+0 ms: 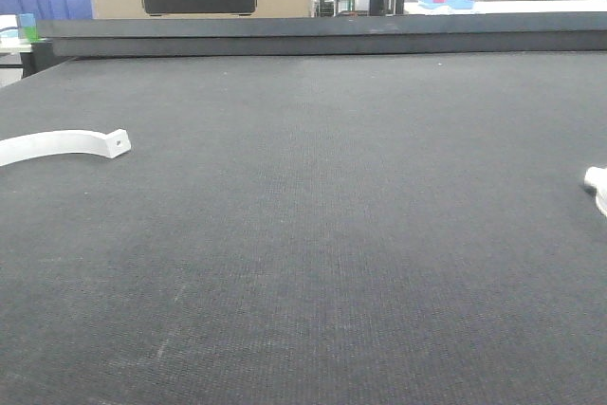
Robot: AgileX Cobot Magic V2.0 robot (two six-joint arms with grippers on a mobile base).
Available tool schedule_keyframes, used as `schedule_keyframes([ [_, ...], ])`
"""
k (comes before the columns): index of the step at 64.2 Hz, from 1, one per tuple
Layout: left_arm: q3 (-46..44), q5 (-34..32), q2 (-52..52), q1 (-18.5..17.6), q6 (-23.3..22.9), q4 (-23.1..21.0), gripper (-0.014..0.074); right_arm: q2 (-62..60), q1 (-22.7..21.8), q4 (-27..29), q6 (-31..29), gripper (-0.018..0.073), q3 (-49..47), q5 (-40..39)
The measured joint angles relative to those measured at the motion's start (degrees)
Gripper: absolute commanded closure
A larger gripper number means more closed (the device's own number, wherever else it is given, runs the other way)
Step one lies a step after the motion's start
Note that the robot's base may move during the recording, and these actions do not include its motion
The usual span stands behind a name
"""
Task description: Grab PVC pipe and place in blue bin
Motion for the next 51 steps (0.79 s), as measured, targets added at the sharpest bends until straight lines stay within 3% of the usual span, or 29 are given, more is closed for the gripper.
schedule_keyframes([
  [33,0.0,0.0,0.0,0.0,0.0,0.0,0.0707,0.0,0.0,0.0,0.0,0.0721,-0.42,-1.93],
  [51,0.0,0.0,0.0,0.0,0.0,0.0,0.0707,-0.18,0.0,0.0,0.0,0.0721,-12.15,-4.52],
])
